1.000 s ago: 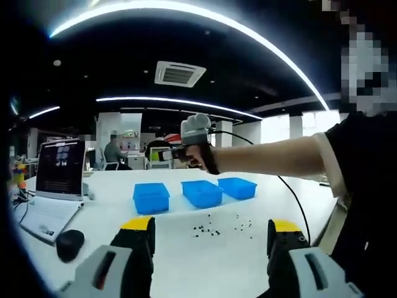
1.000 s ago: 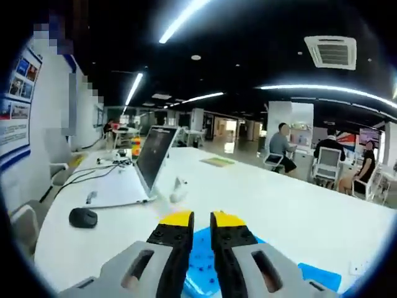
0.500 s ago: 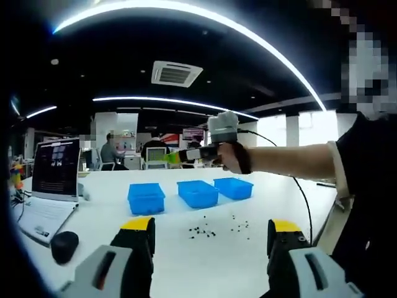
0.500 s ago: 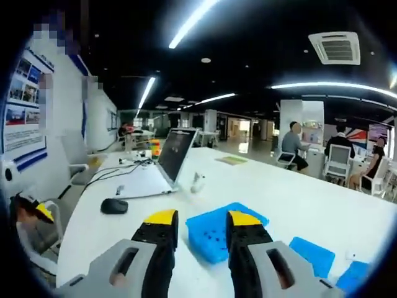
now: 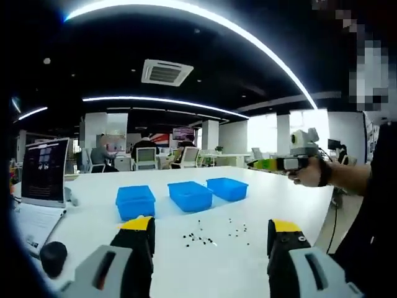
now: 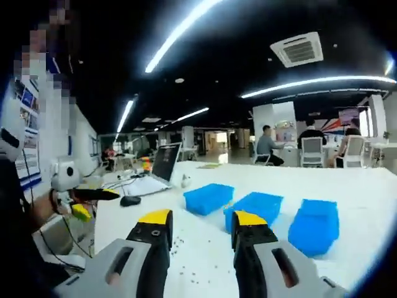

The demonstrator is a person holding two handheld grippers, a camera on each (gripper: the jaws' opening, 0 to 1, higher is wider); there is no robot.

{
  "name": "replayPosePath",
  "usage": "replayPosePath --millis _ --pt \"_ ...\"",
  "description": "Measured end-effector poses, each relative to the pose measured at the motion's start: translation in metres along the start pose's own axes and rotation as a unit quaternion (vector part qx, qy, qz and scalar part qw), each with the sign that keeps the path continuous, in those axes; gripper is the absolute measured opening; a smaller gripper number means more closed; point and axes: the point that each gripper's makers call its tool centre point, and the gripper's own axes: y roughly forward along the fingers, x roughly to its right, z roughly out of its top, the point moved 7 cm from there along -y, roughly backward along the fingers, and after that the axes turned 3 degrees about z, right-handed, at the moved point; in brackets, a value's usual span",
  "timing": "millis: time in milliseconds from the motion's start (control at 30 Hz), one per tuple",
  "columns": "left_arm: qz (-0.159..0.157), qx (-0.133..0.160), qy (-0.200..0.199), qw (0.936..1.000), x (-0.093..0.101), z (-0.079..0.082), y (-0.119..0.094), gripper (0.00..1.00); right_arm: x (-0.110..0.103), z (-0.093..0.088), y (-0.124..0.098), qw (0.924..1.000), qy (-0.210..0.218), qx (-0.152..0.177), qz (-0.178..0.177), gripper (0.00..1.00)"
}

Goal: Pick up the resistors one by one and place each resistor into its matching bin, sorting the parts by color and model until every resistor is separated into the correct bin for its type

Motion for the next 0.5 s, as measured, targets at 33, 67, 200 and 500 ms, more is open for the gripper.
replayPosePath --millis 33,67,200,500 --pt "0.0 -0.001 0.0 1.0 0.0 0.0 0.001 0.74 0.001 -0.005 -0.014 0.9999 -0.003 0.001 -0.016 0.4" --pt "-0.002 -0.002 0.0 1.0 0.0 0.0 0.003 0.74 0.001 -0.01 -0.028 0.9994 -0.004 -0.001 -0.034 0.41" --pt "-0.006 -0.003 0.002 1.0 0.001 0.002 0.006 0.75 -0.006 -0.027 -0.077 0.9961 -0.024 -0.015 -0.083 0.45" --pt "-0.022 -0.013 0.014 0.9996 0.004 0.005 0.014 0.75 -0.019 -0.034 -0.111 0.9937 -0.027 -0.023 -0.106 0.48"
